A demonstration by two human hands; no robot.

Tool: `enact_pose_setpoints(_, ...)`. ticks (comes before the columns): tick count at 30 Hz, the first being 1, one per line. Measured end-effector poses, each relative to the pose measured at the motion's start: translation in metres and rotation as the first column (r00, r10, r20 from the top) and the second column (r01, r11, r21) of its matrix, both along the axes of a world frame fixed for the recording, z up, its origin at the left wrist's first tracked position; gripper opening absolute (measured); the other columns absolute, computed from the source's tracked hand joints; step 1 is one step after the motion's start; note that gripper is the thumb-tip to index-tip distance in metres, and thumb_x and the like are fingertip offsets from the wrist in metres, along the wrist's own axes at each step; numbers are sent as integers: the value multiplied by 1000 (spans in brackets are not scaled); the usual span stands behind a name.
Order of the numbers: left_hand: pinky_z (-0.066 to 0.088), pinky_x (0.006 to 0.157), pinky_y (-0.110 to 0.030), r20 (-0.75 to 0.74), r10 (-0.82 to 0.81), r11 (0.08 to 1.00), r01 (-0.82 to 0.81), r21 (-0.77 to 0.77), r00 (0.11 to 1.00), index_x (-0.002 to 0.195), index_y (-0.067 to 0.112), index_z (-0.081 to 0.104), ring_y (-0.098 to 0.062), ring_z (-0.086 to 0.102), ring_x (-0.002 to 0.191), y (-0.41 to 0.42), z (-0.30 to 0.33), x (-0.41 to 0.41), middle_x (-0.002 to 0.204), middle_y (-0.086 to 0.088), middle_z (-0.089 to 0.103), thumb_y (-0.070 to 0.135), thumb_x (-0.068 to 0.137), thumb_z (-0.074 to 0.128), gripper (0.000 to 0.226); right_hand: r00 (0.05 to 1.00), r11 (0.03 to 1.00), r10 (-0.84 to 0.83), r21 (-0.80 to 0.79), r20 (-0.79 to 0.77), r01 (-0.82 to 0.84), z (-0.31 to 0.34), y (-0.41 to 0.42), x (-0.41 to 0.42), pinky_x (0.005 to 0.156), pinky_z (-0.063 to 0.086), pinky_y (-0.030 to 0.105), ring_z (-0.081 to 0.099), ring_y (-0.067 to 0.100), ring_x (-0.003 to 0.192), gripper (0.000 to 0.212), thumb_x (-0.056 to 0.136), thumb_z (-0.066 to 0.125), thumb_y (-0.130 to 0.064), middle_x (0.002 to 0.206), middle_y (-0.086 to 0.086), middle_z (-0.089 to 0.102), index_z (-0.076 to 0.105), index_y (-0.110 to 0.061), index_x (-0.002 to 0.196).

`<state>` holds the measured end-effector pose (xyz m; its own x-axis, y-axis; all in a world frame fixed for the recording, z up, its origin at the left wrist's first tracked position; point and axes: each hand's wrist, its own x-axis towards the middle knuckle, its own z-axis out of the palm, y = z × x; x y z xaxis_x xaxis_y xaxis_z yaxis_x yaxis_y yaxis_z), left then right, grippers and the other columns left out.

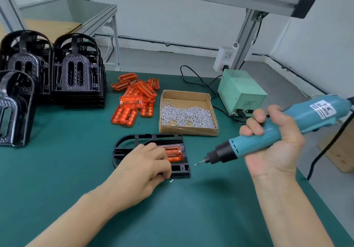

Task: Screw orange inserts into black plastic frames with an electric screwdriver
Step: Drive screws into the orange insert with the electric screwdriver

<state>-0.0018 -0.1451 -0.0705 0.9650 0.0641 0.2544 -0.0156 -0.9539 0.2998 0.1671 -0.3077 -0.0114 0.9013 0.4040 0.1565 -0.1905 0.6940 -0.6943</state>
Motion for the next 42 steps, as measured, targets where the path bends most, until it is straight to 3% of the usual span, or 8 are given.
enact_pose_setpoints(11,24,62,-28,13,193,962,-191,195,981,54,25,66,-16,47,63,-26,-2,2,61,10,47,43,69,79,27,998,998,61,7,-3,-61,-4,-2,-10,48,38,19,38,8,47,12,78,50,-14,64,-5,46,51,-24,70)
enact_pose_setpoints(19,37,47,-23,-197,237,942,-175,287,951,43,21,57,-16,48,49,-46,1,10,52,5,47,13,27,91,39,998,998,60,12,-5,-60,-3,-3,-14,48,39,20,39,8,47,13,78,50,-14,64,-5,47,51,-23,69)
enact_pose_setpoints(24,29,52,-25,-330,361,917,-267,295,872,91,15,50,-17,36,73,-54,-2,3,91,-3,43,-7,75,55,28,999,998,52,21,3,-52,-1,-5,-16,49,39,19,39,8,47,11,78,50,-14,64,-5,47,50,-23,71)
enact_pose_setpoints(28,27,51,-26,-438,379,910,-243,335,815,90,16,41,-21,35,67,-53,7,9,74,-2,26,-15,76,47,35,998,998,60,19,0,-60,-1,-2,-18,49,39,19,39,8,47,11,78,51,-14,64,-5,47,50,-23,72)
enact_pose_setpoints(31,34,61,-30,-445,378,905,-223,362,812,109,10,49,-25,48,86,-52,8,15,99,-9,45,-15,78,45,39,998,998,64,21,-1,-64,1,-1,-20,48,39,20,39,8,47,10,78,51,-14,64,-5,47,50,-22,72)
enact_pose_setpoints(34,23,48,-28,-444,345,908,-174,382,827,117,10,42,-21,32,86,-53,2,12,106,-6,38,-16,75,35,51,998,997,69,32,3,-69,4,0,-19,49,40,20,40,8,47,9,79,51,-14,65,-4,48,50,-22,73)
enact_pose_setpoints(38,24,47,-26,-358,328,906,-184,382,874,114,8,39,-20,29,82,-53,-12,5,96,-7,24,-15,69,23,53,997,996,73,41,9,-73,7,1,-20,49,40,19,40,8,47,9,79,50,-14,65,-4,48,49,-22,74)
enact_pose_setpoints(42,25,33,-21,-84,295,942,-275,191,952,64,17,54,-12,32,39,-40,0,-6,58,1,32,-3,44,74,34,997,996,75,41,12,-76,9,3,-21,49,40,20,39,8,47,8,78,49,-15,65,-4,47,48,-21,74)
